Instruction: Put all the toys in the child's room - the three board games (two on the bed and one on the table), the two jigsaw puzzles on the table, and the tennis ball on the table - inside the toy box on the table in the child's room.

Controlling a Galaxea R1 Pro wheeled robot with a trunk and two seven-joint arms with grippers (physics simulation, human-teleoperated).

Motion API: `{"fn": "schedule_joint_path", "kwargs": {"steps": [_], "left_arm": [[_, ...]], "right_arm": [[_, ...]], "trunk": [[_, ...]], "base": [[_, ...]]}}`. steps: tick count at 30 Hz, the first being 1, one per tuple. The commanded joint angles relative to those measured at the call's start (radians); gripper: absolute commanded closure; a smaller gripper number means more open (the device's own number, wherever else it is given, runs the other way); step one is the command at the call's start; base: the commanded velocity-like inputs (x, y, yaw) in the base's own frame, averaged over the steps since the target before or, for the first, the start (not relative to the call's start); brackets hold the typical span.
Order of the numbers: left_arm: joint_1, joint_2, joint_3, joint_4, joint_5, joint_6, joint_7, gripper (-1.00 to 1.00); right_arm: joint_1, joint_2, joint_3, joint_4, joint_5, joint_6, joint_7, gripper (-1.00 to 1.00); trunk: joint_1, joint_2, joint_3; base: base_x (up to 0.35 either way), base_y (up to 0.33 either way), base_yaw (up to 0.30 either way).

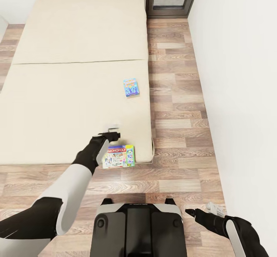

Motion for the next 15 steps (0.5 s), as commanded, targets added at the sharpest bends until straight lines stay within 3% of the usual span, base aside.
{"fn": "schedule_joint_path", "kwargs": {"steps": [1, 5, 15], "left_arm": [[0.0, 0.001, 0.0, -0.017, 0.008, 0.018, 0.005, -1.0], [0.001, 0.012, 0.017, -0.099, 0.01, 0.087, 0.001, -1.0], [0.003, 0.066, 0.098, -0.272, 0.013, 0.252, -0.008, -1.0]], "right_arm": [[0.0, 0.0, -0.002, -0.001, 0.008, 0.005, 0.009, -1.0], [0.0, 0.0, -0.002, 0.0, 0.008, 0.005, 0.009, -1.0], [0.0, 0.0, -0.002, 0.0, 0.008, 0.005, 0.009, -1.0]], "trunk": [[0.001, -0.001, -0.001], [0.001, -0.001, -0.001], [0.001, -0.001, -0.001]], "base": [[0.0, 0.0, 0.0], [0.0, 0.0, 0.0], [0.0, 0.0, 0.0]]}}
